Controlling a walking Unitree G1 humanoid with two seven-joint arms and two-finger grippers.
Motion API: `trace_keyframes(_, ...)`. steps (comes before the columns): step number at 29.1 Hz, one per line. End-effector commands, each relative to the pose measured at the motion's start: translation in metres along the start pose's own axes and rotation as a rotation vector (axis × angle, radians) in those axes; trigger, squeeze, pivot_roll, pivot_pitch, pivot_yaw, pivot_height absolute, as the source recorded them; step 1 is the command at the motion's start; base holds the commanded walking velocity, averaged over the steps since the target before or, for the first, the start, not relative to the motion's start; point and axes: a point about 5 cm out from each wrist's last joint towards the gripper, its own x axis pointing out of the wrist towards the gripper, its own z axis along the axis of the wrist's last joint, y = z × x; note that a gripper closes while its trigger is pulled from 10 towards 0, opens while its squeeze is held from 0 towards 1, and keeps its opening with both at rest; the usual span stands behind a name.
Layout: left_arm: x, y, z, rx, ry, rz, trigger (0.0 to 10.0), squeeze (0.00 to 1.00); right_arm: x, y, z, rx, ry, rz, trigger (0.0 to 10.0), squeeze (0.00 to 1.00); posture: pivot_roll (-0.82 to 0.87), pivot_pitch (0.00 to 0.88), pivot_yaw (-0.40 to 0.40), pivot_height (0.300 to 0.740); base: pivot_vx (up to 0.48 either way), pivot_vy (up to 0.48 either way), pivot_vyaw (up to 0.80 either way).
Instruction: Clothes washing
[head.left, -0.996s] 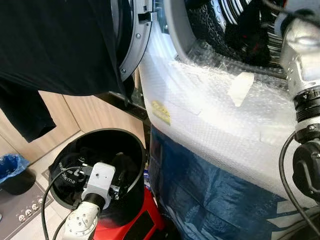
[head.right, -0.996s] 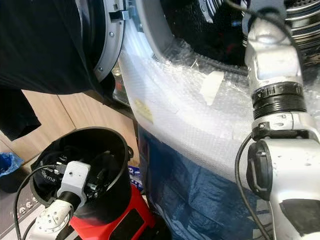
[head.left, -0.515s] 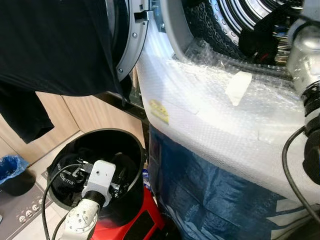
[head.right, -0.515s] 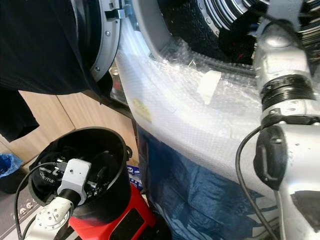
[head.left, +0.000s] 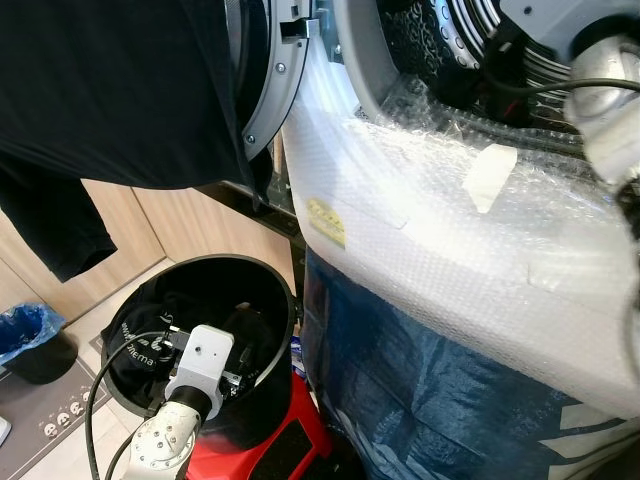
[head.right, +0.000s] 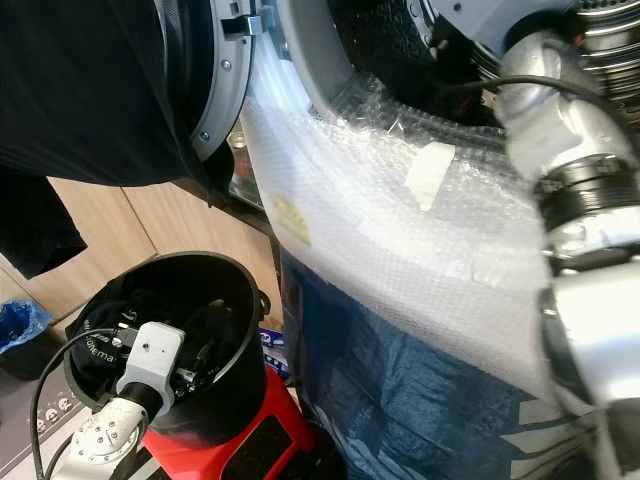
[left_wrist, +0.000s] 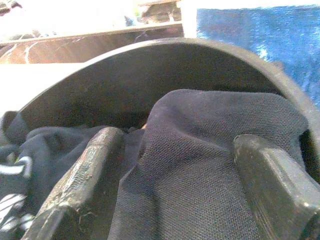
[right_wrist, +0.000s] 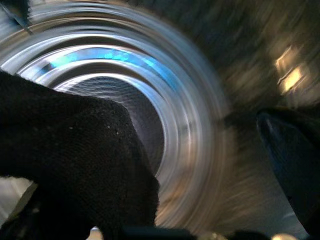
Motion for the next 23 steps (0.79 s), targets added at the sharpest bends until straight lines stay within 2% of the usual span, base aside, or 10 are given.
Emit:
trace_keyframes(1,-0.001,-0.001,-0.001,0.005,0.017,-0.01,10.0,0.0,0.005,-0.012,0.014,-0.176,-0.123,-0.079,10.0,0.0,0.15,0.135,0.093,0.74,0.0,0.0,0.0)
trace_keyframes(2,-0.001,-0.002,-0.001,0.004,0.018,-0.012,10.0,0.0,0.006,-0.013,0.017,-0.268,-0.167,-0.096,10.0,0.0,0.15,0.135,0.093,0.74,0.0,0.0,0.0)
trace_keyframes(4,-0.001,-0.002,-0.001,0.004,0.018,-0.012,10.0,0.0,0.006,-0.013,0.018,-0.302,-0.181,-0.103,10.0,0.0,0.15,0.135,0.093,0.74,0.0,0.0,0.0)
trace_keyframes(5,-0.001,-0.002,-0.001,0.002,0.018,-0.01,10.0,0.0,0.005,-0.012,0.021,-0.402,-0.226,-0.117,10.0,0.0,0.15,0.134,0.085,0.74,0.0,0.0,0.0)
trace_keyframes(7,-0.001,-0.002,-0.001,0.001,0.018,-0.01,10.0,0.0,0.004,-0.01,0.022,-0.434,-0.246,-0.115,10.0,0.0,0.15,0.134,0.085,0.74,0.0,0.0,0.0)
trace_keyframes(9,-0.001,-0.002,0.0,0.0,0.018,-0.009,10.0,0.0,0.002,-0.006,0.028,-0.6,-0.34,-0.128,10.0,0.0,0.16,0.132,0.091,0.74,0.0,0.0,0.0)
trace_keyframes(15,0.0,0.001,0.0,0.006,0.015,-0.011,10.0,0.0,0.0,-0.001,0.041,-0.772,-0.531,-0.163,10.0,0.0,0.16,0.129,0.091,0.74,0.0,0.0,0.0)
trace_keyframes(20,-0.001,0.001,0.0,0.001,0.016,-0.003,10.0,0.0,0.001,-0.001,0.037,-0.874,-0.545,-0.167,10.0,0.0,0.16,0.131,0.089,0.74,0.0,0.0,0.0)
trace_keyframes(21,-0.001,0.0,0.0,0.0,0.016,-0.005,10.0,0.0,0.001,0.0,0.036,-0.922,-0.558,-0.165,10.0,0.0,0.16,0.133,0.093,0.74,0.0,0.0,0.0)
trace_keyframes(23,-0.001,0.0,0.0,0.0,0.017,-0.007,10.0,0.0,0.002,0.0,0.036,-0.929,-0.559,-0.164,10.0,0.0,0.16,0.133,0.093,0.74,0.0,0.0,0.0)
